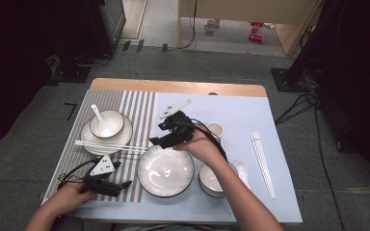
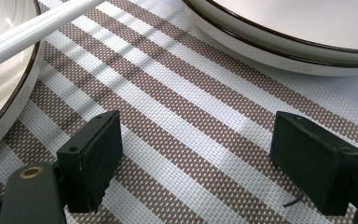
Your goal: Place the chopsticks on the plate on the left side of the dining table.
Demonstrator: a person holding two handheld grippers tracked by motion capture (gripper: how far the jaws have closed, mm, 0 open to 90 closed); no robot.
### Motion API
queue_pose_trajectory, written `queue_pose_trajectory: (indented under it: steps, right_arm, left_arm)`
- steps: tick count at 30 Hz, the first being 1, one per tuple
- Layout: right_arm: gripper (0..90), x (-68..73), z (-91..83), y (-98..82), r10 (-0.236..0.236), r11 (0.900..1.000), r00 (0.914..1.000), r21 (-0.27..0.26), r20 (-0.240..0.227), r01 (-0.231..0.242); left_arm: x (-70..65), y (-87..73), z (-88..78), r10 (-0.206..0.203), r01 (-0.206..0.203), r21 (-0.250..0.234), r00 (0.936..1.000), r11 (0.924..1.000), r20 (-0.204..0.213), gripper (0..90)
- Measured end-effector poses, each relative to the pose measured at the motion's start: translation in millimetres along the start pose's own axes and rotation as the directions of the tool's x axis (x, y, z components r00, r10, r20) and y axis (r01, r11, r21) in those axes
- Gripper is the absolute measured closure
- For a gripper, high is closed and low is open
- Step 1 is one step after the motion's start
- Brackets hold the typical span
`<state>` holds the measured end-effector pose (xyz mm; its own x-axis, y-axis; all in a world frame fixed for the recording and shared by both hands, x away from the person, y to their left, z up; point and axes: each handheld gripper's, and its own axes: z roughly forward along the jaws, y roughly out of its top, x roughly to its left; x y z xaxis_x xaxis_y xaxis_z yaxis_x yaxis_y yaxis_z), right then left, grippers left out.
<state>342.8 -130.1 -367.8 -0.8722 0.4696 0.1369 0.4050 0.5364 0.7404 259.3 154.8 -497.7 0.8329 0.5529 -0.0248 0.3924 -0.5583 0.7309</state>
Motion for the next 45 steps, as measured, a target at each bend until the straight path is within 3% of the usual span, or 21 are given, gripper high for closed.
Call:
queue_pose_trajectory:
  steps: [16,19,29,45]
  right_arm:
    - [35.5,-15.1,-22.8,-22.6,0.006,1.0,0.9995,-0.016,0.03,-0.006]
    - [34.3,-19.5,-27.7,-28.1,0.039,0.999,0.9987,-0.028,0.032,-0.038]
    - [27.8,-28.9,-39.7,-45.2,0.063,0.998,0.9962,-0.026,0.06,-0.062]
    - [26.1,-38.9,-52.2,-70.5,0.074,0.997,0.9922,-0.016,0.1,-0.072]
  left_arm:
    - [0.3,0.0,-0.2,0.003,-0.003,0.003,1.0,1.0,0.001,16.9]
    - [0.3,0.0,-0.2,0.004,-0.004,0.003,1.0,1.0,0.0,16.8]
    - [0.2,0.0,-0.2,0.004,-0.004,0.003,1.0,1.0,0.0,16.8]
    - [0.1,0.0,-0.2,0.006,-0.006,0.004,1.0,1.0,-0.001,16.9]
